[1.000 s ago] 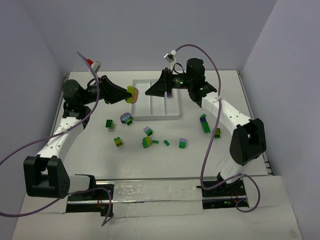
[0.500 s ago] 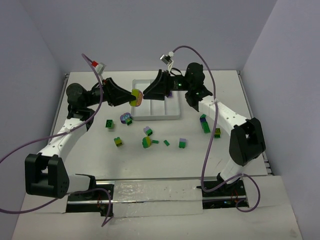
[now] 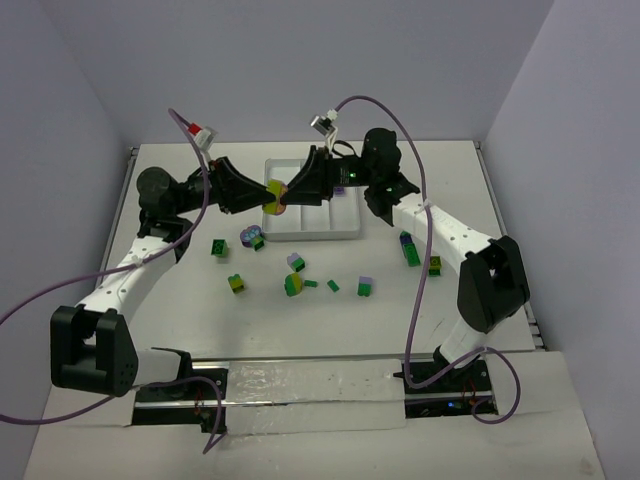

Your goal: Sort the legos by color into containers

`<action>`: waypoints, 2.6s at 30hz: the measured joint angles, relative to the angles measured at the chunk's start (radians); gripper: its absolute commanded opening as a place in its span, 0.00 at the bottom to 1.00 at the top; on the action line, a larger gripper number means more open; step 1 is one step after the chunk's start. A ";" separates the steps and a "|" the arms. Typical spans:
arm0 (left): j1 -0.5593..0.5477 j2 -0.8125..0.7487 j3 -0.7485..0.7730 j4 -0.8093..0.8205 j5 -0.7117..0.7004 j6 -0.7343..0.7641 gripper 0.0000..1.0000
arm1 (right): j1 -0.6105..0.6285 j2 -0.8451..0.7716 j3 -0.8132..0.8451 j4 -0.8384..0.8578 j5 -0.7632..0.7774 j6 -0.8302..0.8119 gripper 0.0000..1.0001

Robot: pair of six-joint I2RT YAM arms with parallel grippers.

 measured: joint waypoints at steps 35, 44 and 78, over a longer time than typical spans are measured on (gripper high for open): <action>0.023 0.552 0.559 -0.783 -0.709 0.771 0.00 | -0.177 0.629 0.775 -0.982 0.992 -0.630 0.00; -0.034 0.713 0.653 -0.786 -0.862 0.791 0.00 | -0.173 0.699 0.762 -0.998 1.202 -0.670 0.00; -0.080 0.991 0.947 -0.774 -0.968 0.811 0.21 | -0.157 0.742 0.819 -1.029 1.221 -0.676 0.94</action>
